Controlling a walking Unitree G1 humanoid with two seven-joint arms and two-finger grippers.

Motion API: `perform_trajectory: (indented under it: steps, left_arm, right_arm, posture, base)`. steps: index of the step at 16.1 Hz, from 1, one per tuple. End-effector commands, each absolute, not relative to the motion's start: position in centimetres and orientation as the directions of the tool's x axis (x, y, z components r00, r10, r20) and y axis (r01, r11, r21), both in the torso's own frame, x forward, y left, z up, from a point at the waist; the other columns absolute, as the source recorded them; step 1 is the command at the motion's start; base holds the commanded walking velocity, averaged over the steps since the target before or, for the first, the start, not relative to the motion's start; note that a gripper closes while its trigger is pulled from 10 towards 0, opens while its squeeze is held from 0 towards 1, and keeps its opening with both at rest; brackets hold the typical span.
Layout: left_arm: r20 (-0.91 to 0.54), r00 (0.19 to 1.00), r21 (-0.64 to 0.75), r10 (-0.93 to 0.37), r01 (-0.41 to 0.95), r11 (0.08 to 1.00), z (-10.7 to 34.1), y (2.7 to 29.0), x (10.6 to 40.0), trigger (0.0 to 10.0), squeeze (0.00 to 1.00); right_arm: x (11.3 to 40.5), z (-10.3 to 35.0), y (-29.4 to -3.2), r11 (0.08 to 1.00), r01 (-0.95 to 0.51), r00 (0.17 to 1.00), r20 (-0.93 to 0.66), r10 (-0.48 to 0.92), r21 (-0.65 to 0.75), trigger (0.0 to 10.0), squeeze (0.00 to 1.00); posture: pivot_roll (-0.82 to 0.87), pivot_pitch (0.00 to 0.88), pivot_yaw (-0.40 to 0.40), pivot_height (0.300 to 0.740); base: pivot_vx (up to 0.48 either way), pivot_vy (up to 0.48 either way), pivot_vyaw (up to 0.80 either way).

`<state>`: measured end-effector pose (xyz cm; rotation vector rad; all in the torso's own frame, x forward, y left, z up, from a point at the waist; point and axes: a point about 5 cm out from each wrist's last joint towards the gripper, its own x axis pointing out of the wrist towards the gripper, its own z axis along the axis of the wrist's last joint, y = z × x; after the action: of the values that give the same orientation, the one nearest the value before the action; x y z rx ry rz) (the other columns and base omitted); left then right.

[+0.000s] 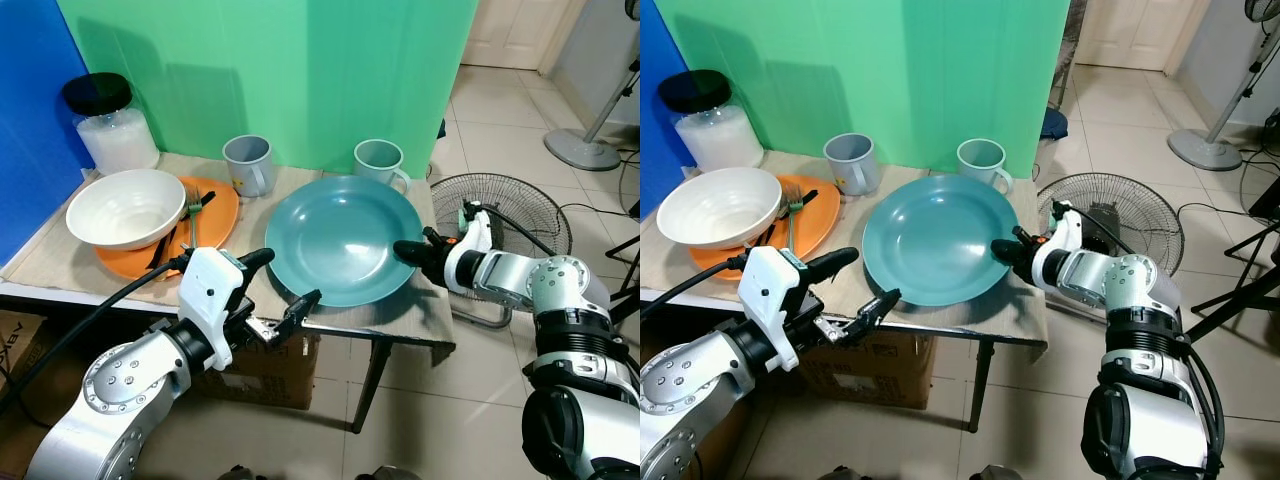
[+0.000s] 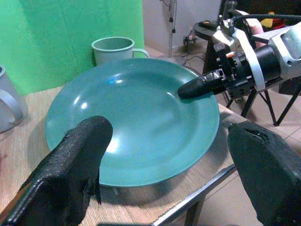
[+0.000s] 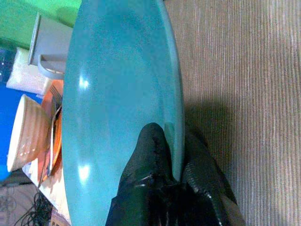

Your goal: Setting the table

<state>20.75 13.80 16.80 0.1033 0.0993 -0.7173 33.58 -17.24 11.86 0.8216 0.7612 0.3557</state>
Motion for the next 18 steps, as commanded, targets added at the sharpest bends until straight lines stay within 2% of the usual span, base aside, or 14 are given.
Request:
perform_trajectory:
  steps: [1,2,4,7,8,9,11,15,17,18]
  left_arm:
    - [-0.123,0.747,0.052,-0.653,0.662,0.748,16.8,13.8,20.6,10.0,0.0]
    - [-0.114,0.752,0.038,-0.649,0.656,0.754,16.8,13.8,20.4,10.0,0.0]
    - [-0.099,0.764,0.017,-0.637,0.642,0.767,16.9,13.7,19.9,10.0,0.0]
    - [-0.092,0.769,-0.008,-0.633,0.635,0.772,16.8,13.2,19.1,10.0,0.0]
    - [-0.079,0.787,-0.005,-0.612,0.613,0.79,16.8,13.1,19.1,10.0,0.0]
    - [-0.063,0.807,-0.001,-0.587,0.588,0.809,16.9,13.1,19.2,10.0,0.0]
    - [-0.037,0.886,0.051,-0.462,0.464,0.885,16.9,13.5,20.1,10.0,0.0]
    - [-0.01,0.935,0.103,-0.354,0.353,0.93,16.8,13.3,21.2,10.0,0.0]
    - [0.003,0.938,0.12,-0.346,0.343,0.932,16.9,13.2,21.4,10.0,0.0]
    - [0.018,0.955,0.126,-0.295,0.29,0.949,17.1,13.4,21.7,10.0,0.0]
  right_arm:
    - [33.5,12.4,-17.4,0.622,-0.02,0.696,-0.435,0.571,0.783,0.0,0.0]
    - [33.3,13.6,-17.5,0.547,-0.086,0.721,-0.327,0.611,0.833,0.0,0.0]
    - [32.4,15.5,-18.2,0.458,-0.18,0.748,-0.181,0.638,0.871,0.0,0.0]
    - [30.6,17.7,-19.0,0.423,-0.309,0.789,-0.018,0.614,0.852,0.0,0.0]
    - [29.8,18.8,-19.3,0.463,-0.369,0.812,0.038,0.582,0.806,6.4,0.0]
    - [29.4,19.2,-19.4,0.491,-0.388,0.826,0.059,0.56,0.78,10.0,0.0]
    - [28.2,20.0,-19.8,0.522,-0.386,0.856,0.085,0.51,0.76,10.0,0.0]
    - [26.8,20.0,-20.0,0.531,-0.371,0.88,0.105,0.464,0.762,10.0,0.0]
    - [26.5,19.8,-19.7,0.544,-0.358,0.885,0.09,0.458,0.759,10.0,0.0]
    - [26.5,19.5,-19.4,0.603,-0.313,0.907,0.042,0.419,0.734,10.0,0.0]
  posture:
    - [-0.03,0.034,-0.001,0.74]
    - [-0.03,0.032,0.001,0.74]
    - [-0.04,0.026,0.008,0.74]
    - [-0.05,0.017,0.024,0.74]
    - [-0.05,0.011,0.031,0.74]
    - [-0.05,0.008,0.035,0.74]
    - [-0.06,0.0,0.048,0.74]
    - [-0.08,0.0,0.061,0.74]
    - [-0.08,0.0,0.059,0.74]
    - [-0.08,0.0,0.052,0.74]
  base:
    - [0.0,0.0,0.0]
    - [0.0,0.0,0.0]
    - [0.0,0.0,0.0]
    - [0.0,0.0,0.0]
    - [0.0,0.0,0.0]
    - [0.0,0.0,0.0]
    - [0.0,0.0,-0.61]
    - [0.0,0.0,-0.79]
    - [0.0,0.0,-0.8]
    - [0.0,0.0,-0.8]
